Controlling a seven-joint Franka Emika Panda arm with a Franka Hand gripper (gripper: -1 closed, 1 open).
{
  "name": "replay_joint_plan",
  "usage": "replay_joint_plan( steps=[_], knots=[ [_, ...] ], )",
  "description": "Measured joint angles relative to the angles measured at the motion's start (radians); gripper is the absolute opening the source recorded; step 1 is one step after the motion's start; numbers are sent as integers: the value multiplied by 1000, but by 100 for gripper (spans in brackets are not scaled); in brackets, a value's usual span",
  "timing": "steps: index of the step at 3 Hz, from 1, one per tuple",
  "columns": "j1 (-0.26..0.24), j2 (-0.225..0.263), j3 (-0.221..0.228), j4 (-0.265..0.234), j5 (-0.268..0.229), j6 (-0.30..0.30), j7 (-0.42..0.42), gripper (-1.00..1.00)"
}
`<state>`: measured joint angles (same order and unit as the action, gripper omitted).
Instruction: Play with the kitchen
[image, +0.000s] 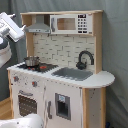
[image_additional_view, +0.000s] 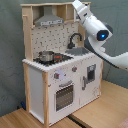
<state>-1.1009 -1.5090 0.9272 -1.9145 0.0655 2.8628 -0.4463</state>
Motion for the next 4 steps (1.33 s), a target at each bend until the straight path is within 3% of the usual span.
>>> replay_joint_plan(
  steps=[4],
  knots=[
    [-129, 8, 15, 232, 0, -269, 292, 100]
  ],
)
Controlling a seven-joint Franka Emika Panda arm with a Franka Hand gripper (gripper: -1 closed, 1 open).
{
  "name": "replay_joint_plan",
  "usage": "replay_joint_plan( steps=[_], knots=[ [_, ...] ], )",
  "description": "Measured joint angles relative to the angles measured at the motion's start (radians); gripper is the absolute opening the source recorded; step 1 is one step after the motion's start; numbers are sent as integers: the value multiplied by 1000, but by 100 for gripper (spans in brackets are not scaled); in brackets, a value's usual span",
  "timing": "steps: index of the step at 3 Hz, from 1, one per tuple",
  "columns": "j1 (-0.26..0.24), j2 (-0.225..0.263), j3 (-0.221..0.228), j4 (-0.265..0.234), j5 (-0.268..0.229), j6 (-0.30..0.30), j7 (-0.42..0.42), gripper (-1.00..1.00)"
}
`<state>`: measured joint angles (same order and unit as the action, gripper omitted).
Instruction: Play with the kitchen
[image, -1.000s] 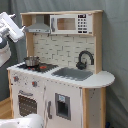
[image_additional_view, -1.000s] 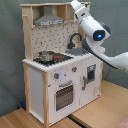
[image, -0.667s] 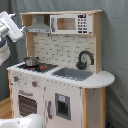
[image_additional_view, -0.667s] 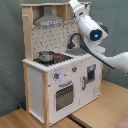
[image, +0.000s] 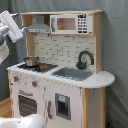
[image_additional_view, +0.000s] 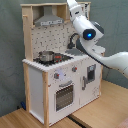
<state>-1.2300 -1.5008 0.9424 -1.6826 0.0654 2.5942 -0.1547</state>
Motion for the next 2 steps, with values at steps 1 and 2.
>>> replay_joint_plan(
  steps=[1, 2],
  knots=[
    [-43, 5, 7, 59, 0, -64, 83, 100],
    [-88, 8, 15, 108, 0, -111, 162, 100]
  ],
)
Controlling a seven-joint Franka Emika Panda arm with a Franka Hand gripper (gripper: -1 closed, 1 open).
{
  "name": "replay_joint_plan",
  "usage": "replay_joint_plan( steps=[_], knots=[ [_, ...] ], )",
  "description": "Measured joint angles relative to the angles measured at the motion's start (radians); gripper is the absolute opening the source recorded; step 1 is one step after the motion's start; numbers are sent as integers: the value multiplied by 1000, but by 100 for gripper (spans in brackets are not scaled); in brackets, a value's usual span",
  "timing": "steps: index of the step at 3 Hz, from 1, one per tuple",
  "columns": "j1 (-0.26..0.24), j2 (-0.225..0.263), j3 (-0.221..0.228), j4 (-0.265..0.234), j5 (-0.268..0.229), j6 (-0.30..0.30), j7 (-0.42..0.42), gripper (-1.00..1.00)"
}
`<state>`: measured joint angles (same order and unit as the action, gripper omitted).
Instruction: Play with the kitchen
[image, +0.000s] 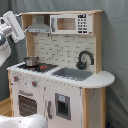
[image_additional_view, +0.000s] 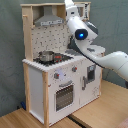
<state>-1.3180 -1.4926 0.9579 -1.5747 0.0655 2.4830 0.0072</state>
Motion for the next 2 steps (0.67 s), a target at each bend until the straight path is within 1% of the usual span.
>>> replay_joint_plan(
  steps=[1, 2],
  knots=[
    [-55, 3, 5, 44, 0, -50, 82, 100],
    [-101, 4, 14, 64, 0, -99, 166, 100]
  ],
)
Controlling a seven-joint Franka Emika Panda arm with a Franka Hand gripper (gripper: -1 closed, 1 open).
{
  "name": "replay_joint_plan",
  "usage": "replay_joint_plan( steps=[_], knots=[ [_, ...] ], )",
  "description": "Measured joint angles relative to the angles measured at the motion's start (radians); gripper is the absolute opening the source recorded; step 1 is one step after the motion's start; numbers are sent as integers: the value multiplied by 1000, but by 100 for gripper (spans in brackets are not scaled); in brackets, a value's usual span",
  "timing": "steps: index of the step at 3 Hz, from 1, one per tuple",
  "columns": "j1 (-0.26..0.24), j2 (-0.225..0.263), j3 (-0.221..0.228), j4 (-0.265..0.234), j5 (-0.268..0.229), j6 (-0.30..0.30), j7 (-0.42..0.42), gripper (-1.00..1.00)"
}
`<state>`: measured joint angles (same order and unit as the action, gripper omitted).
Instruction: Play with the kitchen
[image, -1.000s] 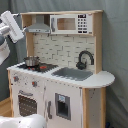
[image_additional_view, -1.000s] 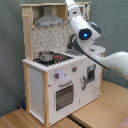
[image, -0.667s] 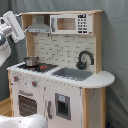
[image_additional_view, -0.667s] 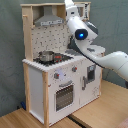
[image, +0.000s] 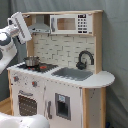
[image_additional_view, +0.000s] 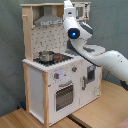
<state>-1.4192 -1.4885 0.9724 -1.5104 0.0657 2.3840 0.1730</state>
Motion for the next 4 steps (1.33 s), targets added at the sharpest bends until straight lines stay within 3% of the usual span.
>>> replay_joint_plan(
  steps=[2, 3, 4],
  knots=[
    [-29, 8, 8, 6, 0, -144, 132, 100],
    [-64, 26, 9, 6, 2, -179, 147, 100],
    [-67, 26, 9, 6, 2, -179, 147, -100]
  ],
)
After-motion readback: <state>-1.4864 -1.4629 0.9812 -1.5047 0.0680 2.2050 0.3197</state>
